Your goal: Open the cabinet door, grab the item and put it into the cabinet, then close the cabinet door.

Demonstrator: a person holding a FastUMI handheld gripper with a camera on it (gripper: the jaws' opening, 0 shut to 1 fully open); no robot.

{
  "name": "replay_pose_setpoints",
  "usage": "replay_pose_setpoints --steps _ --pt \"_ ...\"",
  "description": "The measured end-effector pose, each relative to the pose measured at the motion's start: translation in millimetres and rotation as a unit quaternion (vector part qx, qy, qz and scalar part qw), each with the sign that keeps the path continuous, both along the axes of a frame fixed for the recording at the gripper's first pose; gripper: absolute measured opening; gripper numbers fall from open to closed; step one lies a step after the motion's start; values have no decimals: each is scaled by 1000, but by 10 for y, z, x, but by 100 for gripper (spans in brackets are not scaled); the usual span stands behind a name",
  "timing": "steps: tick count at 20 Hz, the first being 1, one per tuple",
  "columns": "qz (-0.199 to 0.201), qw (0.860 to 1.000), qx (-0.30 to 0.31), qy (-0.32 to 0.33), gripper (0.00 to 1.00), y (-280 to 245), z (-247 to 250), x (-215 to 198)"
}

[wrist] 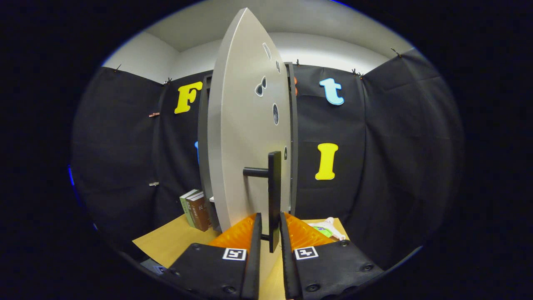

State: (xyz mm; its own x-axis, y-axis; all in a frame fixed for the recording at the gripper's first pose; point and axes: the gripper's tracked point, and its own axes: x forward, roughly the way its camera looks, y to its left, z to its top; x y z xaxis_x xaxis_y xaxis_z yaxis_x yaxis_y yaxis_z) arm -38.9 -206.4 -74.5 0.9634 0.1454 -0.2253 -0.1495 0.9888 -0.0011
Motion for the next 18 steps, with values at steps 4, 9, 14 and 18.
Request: replay_pose_setpoints --steps 4,9,14,18 --pt "-38 998 -32 -28 23 -327 79 34" --pt "-55 997 -23 -47 24 -467 135 -88" --pt "-75 995 -3 -60 27 -367 291 -416" --pt "-82 995 -26 -54 27 -91 137 -512"
